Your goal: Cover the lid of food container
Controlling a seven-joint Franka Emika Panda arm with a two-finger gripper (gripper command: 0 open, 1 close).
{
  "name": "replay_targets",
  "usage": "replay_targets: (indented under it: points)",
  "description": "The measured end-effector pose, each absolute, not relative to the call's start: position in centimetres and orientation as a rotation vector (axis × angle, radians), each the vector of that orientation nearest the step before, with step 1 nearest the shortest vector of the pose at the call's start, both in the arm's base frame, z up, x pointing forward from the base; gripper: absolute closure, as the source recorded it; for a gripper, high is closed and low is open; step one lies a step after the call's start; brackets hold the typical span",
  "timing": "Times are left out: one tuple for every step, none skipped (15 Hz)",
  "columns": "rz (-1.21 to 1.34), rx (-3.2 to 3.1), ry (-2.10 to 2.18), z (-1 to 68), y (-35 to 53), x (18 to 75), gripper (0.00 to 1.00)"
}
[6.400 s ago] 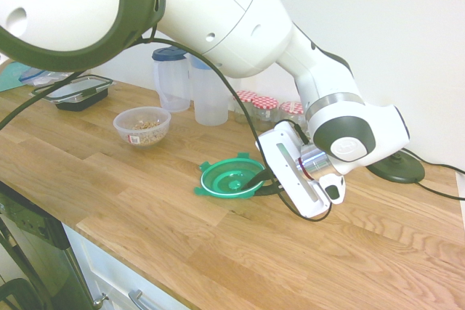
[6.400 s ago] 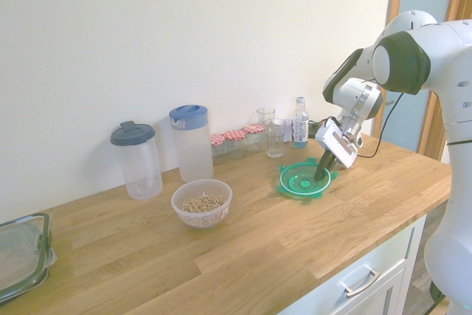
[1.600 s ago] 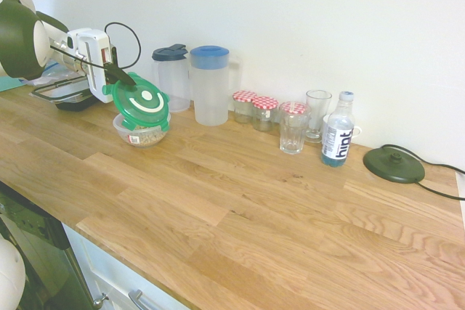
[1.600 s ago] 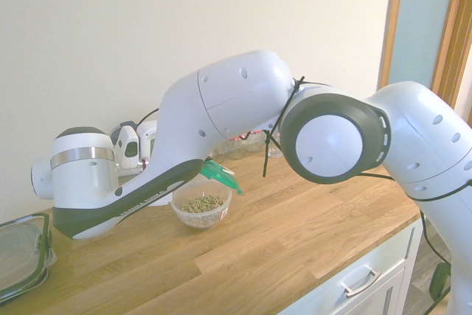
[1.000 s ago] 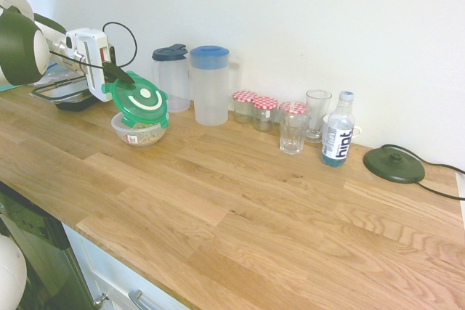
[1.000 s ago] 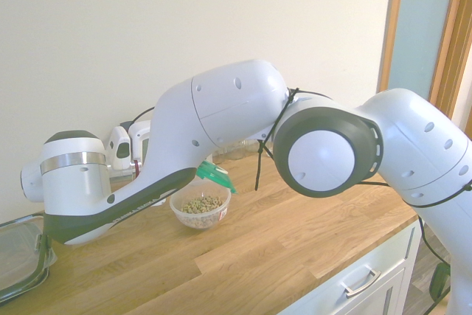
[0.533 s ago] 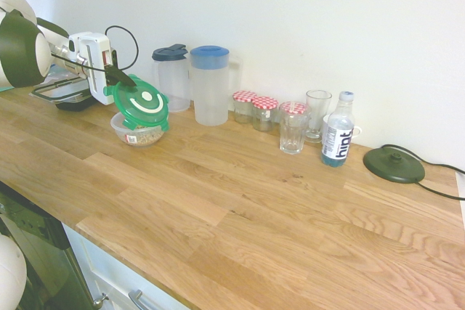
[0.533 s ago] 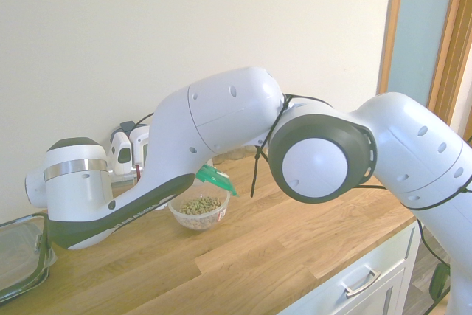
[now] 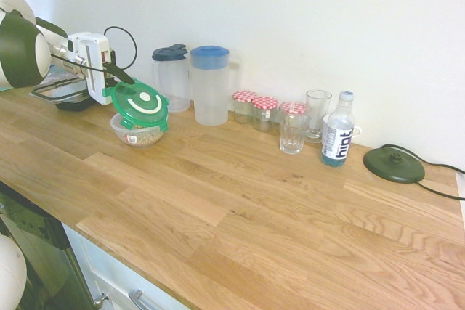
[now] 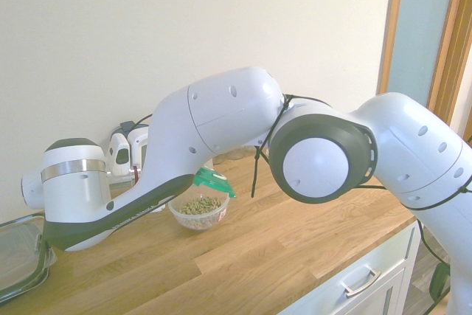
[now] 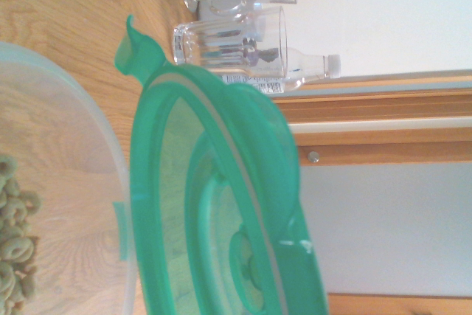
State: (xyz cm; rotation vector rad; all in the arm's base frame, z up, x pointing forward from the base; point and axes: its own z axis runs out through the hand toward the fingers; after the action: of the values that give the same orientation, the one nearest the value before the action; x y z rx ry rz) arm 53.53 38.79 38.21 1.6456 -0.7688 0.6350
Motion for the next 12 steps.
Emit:
replay_targets:
  points:
    - [0.630,1.656,-0.766,38.2,39.1,53.3,0.00]
    - [0.620,1.671,-0.764,38.2,39.4,53.0,0.00]
    - [0.611,1.690,-0.761,38.1,39.8,52.7,0.00]
    - [0.605,1.714,-0.756,38.1,40.3,52.3,0.00]
    - [0.598,1.745,-0.749,38.0,40.8,52.0,0.00]
    - [0.592,1.775,-0.746,38.0,41.4,51.6,0.00]
    - [0.593,1.797,-0.744,37.9,41.9,51.3,0.00]
    - [0.592,1.811,-0.743,37.9,42.3,51.1,0.00]
    - [0.587,1.821,-0.743,37.8,42.5,50.8,0.00]
    - [0.580,1.831,-0.743,37.7,42.8,50.5,0.00]
    - [0.578,1.843,-0.741,37.7,43.3,50.0,0.00]
    - [0.575,1.858,-0.735,37.7,43.9,49.4,0.00]
